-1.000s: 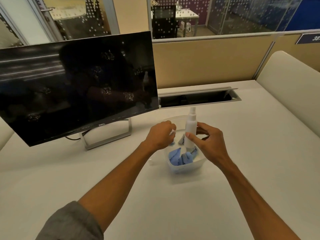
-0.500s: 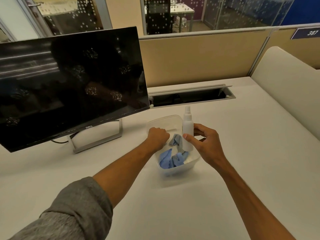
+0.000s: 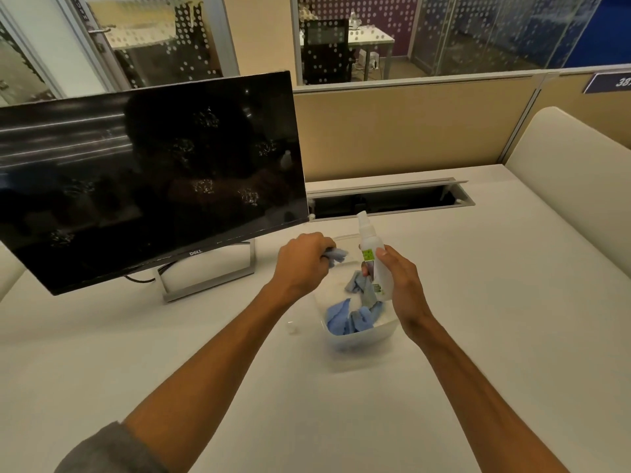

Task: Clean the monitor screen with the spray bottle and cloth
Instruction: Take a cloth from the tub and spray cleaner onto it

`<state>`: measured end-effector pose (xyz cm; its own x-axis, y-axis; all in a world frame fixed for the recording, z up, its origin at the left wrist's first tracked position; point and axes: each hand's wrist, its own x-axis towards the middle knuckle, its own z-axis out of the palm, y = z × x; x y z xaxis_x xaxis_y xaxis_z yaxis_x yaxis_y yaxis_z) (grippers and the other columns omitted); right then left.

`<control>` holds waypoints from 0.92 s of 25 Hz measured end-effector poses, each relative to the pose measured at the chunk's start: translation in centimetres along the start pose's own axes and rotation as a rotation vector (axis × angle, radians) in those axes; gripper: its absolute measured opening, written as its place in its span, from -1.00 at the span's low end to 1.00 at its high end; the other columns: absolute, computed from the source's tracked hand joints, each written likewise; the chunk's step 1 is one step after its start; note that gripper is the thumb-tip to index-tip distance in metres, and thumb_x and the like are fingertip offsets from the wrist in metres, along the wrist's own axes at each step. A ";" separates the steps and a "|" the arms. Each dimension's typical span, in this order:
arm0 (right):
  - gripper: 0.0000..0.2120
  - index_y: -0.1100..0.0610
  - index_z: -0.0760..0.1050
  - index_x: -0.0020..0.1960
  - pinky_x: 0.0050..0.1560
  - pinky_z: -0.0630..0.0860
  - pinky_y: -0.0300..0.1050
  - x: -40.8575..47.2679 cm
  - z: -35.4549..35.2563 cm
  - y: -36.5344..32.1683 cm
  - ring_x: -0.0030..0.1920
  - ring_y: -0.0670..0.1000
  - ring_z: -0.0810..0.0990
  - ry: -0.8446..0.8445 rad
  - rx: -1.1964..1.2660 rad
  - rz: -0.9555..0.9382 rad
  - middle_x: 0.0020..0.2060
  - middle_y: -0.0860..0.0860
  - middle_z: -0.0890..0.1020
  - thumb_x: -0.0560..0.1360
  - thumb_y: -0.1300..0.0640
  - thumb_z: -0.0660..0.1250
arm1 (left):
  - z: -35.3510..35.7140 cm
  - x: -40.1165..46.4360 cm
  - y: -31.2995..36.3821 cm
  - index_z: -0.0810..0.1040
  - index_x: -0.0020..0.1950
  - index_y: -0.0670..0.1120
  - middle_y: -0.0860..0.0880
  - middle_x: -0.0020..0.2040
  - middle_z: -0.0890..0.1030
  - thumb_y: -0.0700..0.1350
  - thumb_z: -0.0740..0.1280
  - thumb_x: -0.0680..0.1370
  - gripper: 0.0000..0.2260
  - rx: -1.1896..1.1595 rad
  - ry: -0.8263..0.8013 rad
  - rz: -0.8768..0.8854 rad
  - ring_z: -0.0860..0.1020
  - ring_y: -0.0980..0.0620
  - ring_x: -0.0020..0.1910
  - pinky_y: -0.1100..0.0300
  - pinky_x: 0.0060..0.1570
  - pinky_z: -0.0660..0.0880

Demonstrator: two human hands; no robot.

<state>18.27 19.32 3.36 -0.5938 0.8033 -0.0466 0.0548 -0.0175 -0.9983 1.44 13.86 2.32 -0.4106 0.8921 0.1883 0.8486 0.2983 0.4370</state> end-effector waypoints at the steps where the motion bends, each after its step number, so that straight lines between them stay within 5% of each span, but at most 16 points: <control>1: -0.73 0.22 0.42 0.14 -0.33 0.47 -0.46 -0.1 0.4 -0.2 -0.33 -0.04 0.51 -0.010 0.029 0.025 -0.27 0.04 0.51 0.63 0.07 0.06 | -0.8 -0.7 -0.3 0.62 0.10 -0.11 -0.09 0.01 0.65 -0.12 0.35 0.53 -0.82 -0.094 0.043 -0.031 0.52 0.02 -0.10 0.20 -0.10 0.41; 3: -0.65 0.23 0.43 0.15 -0.34 0.47 -0.40 -0.2 1.3 -0.6 -0.35 -0.05 0.47 -0.033 0.069 0.060 -0.31 0.08 0.49 0.62 0.00 0.03 | -2.1 -2.3 -0.9 0.60 0.14 -0.13 -0.11 0.04 0.65 -0.13 0.38 0.51 -0.78 -0.258 0.096 -0.082 0.55 0.01 -0.06 0.22 -0.04 0.46; 8: -0.55 0.10 0.44 -0.19 -0.30 0.44 -0.16 -1.3 3.3 -1.4 -0.41 -0.03 0.43 -0.119 0.151 0.066 -0.45 0.04 0.49 0.54 -0.23 0.02 | -3.8 -6.0 -2.4 0.57 0.14 -0.18 -0.11 0.02 0.63 -0.15 0.39 0.50 -0.76 -0.363 0.161 -0.136 0.54 0.10 -0.12 0.49 -0.13 0.42; 15: -0.68 0.10 0.43 -0.12 -0.35 0.43 -0.17 -2.6 5.4 -2.3 -0.42 -0.03 0.44 -0.310 0.439 0.112 -0.36 0.05 0.49 0.51 -0.14 0.11 | -6.1 -9.0 -4.5 0.53 0.08 -0.14 -0.01 -0.06 0.60 -0.11 0.42 0.47 -0.77 -0.409 0.300 -0.210 0.57 0.08 -0.10 0.42 -0.13 0.48; 23: -0.37 0.17 0.34 -0.42 -0.35 0.35 -0.15 -2.7 7.9 -2.6 -0.47 -0.02 0.36 -0.288 0.427 0.204 -0.53 0.07 0.42 0.42 -0.39 0.04 | -6.8 -10.6 -6.6 0.58 0.04 -0.15 -0.03 -0.08 0.62 -0.08 0.42 0.46 -0.78 -0.441 0.302 -0.240 0.59 0.03 -0.09 0.21 -0.02 0.55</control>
<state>13.38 12.46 5.86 -0.8038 0.5643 -0.1883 -0.1031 -0.4439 -0.8901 -2.13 0.12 3.45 -0.7058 0.6615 0.2533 0.5278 0.2526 0.8109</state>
